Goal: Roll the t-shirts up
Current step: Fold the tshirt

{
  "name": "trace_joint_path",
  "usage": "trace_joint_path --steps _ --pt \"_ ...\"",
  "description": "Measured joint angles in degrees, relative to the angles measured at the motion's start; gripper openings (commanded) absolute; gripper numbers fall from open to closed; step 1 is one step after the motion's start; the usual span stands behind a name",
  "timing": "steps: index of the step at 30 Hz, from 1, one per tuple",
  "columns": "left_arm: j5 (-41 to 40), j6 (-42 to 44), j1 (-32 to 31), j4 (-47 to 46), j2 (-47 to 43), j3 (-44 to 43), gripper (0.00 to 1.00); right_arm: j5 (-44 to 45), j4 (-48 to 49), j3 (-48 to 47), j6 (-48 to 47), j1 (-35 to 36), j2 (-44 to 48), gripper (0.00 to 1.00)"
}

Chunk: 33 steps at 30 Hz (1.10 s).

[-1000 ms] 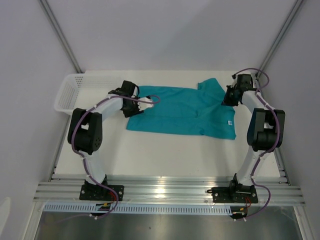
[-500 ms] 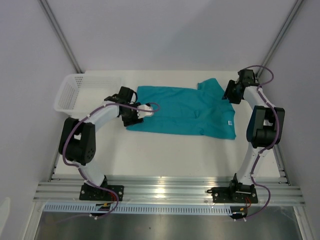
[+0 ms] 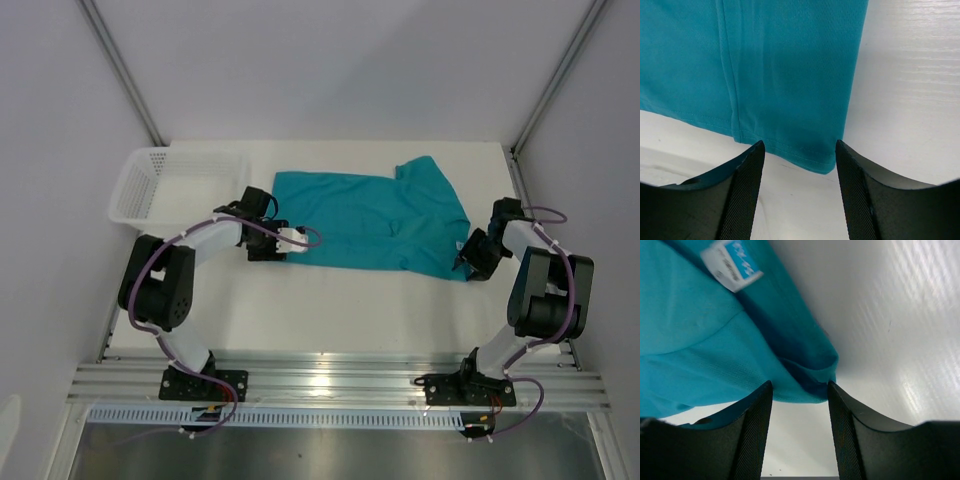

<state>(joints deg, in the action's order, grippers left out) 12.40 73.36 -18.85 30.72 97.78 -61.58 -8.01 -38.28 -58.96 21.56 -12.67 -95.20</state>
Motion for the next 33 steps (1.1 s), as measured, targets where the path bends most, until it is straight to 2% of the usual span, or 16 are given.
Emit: trace_joint_path --steps 6,16,17,20,21,23,33 --pt "-0.74 1.25 -0.04 -1.62 1.81 0.92 0.52 -0.81 1.25 3.02 1.38 0.02 0.13 0.49" --pt "-1.73 2.73 -0.04 -4.04 2.03 3.15 0.01 -0.68 3.32 3.37 1.95 -1.44 -0.61 0.43" --pt "-1.75 2.69 -0.04 -4.33 2.03 3.41 0.01 -0.5 3.32 3.39 1.92 -1.46 -0.61 0.42" --pt "-1.75 2.99 -0.04 -5.22 2.03 3.8 0.01 0.09 3.34 3.37 1.38 -1.46 -0.63 0.22" --pt "-1.75 3.02 -0.04 -5.42 2.03 3.82 0.01 0.31 3.34 3.37 1.11 -1.51 -0.76 0.11" --pt "-1.73 2.99 -0.04 -5.57 2.01 3.91 0.01 0.59 3.37 3.37 0.68 -1.73 -0.92 0.01" --pt "-1.73 3.06 0.55 -4.55 -1.75 7.13 0.01 1.66 2.21 2.73 -1.44 -3.87 -0.92 0.0"
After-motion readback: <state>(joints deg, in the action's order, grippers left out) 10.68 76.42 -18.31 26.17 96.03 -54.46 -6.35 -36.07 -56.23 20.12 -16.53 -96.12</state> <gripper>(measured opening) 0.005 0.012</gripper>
